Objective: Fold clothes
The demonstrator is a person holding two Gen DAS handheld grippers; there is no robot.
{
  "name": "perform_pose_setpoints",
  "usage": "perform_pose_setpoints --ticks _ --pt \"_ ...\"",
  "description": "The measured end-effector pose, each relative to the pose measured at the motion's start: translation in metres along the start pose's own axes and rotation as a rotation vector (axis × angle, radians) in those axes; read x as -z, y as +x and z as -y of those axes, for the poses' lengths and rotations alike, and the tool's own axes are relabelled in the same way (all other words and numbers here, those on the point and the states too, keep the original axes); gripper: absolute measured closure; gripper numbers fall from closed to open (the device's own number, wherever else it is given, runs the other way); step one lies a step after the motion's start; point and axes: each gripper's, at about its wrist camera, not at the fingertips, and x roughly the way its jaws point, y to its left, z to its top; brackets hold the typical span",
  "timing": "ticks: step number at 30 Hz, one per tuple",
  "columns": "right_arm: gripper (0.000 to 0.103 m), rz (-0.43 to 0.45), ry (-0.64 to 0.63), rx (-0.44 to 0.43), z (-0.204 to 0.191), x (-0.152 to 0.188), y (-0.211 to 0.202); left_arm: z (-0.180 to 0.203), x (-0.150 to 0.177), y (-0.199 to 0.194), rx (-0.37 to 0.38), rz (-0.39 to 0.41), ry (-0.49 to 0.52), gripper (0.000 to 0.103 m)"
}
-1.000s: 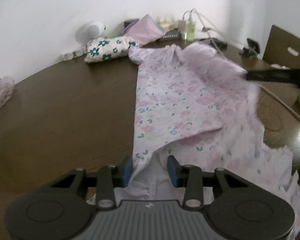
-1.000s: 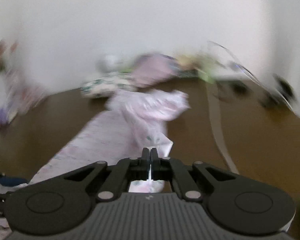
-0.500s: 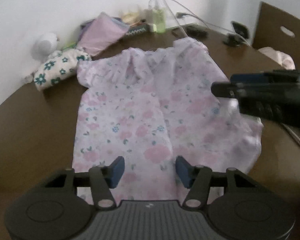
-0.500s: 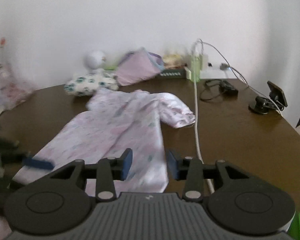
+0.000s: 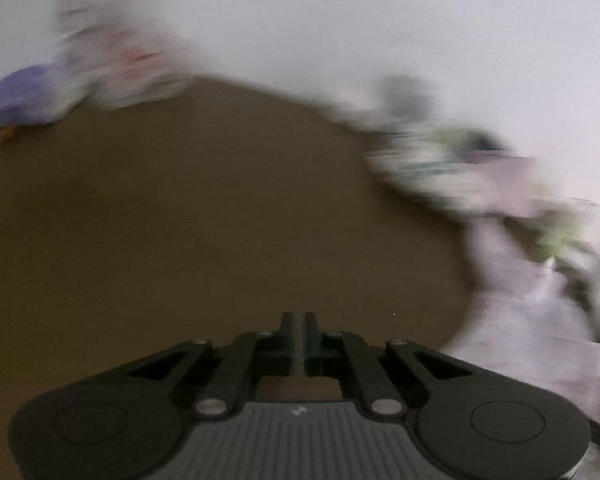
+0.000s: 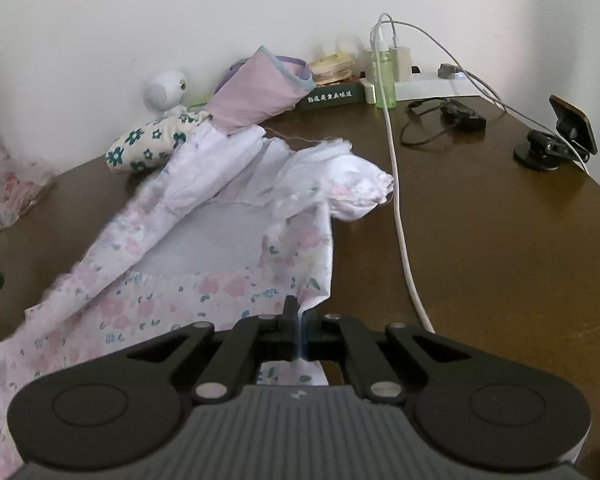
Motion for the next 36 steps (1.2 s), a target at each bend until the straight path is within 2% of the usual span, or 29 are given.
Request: perform_pose_setpoints --ticks 1,3,4,5,6,7,10,11,12,14,15,16,17,19,21,26,29,32,33,34,36 --pt "0.100 -0.001 -0.002 -0.008 0.000 0.000 -0.003 -0.006 -0.001 -0.002 -0.033 -0.002 -0.021 0.094" --pt "0.094 0.009 0.004 -0.030 0.000 -0.003 -0.005 0.014 -0.003 0.008 0.019 -0.036 0.041 0.084" --pt "0.087 0.012 0.007 -0.039 0.001 -0.004 -0.005 0.027 -0.004 0.014 0.053 -0.054 0.079 0.060" --pt "0.080 0.013 0.012 -0.046 0.001 -0.006 -0.003 0.039 -0.005 0.020 0.087 -0.073 0.117 0.029" --pt "0.080 0.014 0.017 -0.052 0.002 -0.008 -0.001 0.052 -0.006 0.027 0.122 -0.092 0.156 0.017" --pt "0.080 0.016 0.022 -0.059 0.003 -0.010 0.001 0.064 -0.007 0.033 0.156 -0.110 0.194 0.012" --pt "0.080 0.018 0.035 -0.079 0.005 -0.016 0.008 0.101 -0.011 0.051 0.259 -0.166 0.309 0.017" --pt "0.080 0.017 0.036 -0.084 0.006 -0.017 0.009 0.114 -0.012 0.057 0.293 -0.185 0.347 0.029" --pt "0.080 0.016 0.036 -0.090 0.007 -0.018 0.011 0.126 -0.013 0.063 0.328 -0.203 0.385 0.036" --pt "0.080 0.020 0.040 -0.097 0.009 -0.021 0.013 0.151 -0.015 0.075 0.396 -0.241 0.462 0.063" --pt "0.080 0.023 0.043 -0.099 0.011 -0.023 0.015 0.163 -0.016 0.081 0.431 -0.259 0.500 0.070" --pt "0.080 0.026 0.048 -0.103 0.013 -0.025 0.017 0.164 -0.017 0.085 0.453 -0.272 0.496 0.082" --pt "0.089 0.025 0.058 -0.112 0.016 -0.027 0.020 0.161 -0.018 0.088 0.470 -0.283 0.478 0.097" --pt "0.102 0.012 0.057 -0.133 0.016 -0.031 0.027 0.156 -0.019 0.087 0.469 -0.279 0.443 0.099" --pt "0.102 0.020 0.049 -0.136 0.014 -0.031 0.029 0.143 -0.025 0.076 0.459 -0.250 0.389 0.101" --pt "0.103 0.029 0.035 -0.115 0.014 -0.031 0.025 0.083 -0.050 0.053 0.496 -0.150 0.145 0.101" --pt "0.103 0.006 0.026 -0.083 0.013 -0.032 0.031 0.046 -0.052 0.056 0.399 -0.126 0.062 0.101" --pt "0.103 0.007 0.009 -0.029 0.008 -0.031 0.038 0.022 -0.045 0.057 0.200 -0.066 0.019 0.101" --pt "0.102 0.014 -0.003 -0.010 0.005 -0.032 0.039 0.017 -0.043 0.054 0.169 -0.048 0.005 0.101" --pt "0.100 0.024 -0.013 0.008 0.002 -0.032 0.038 0.012 -0.042 0.049 0.150 -0.030 -0.009 0.096" --pt "0.093 0.063 -0.045 0.060 -0.004 -0.031 0.027 0.008 -0.037 0.036 0.214 -0.039 -0.033 0.089"
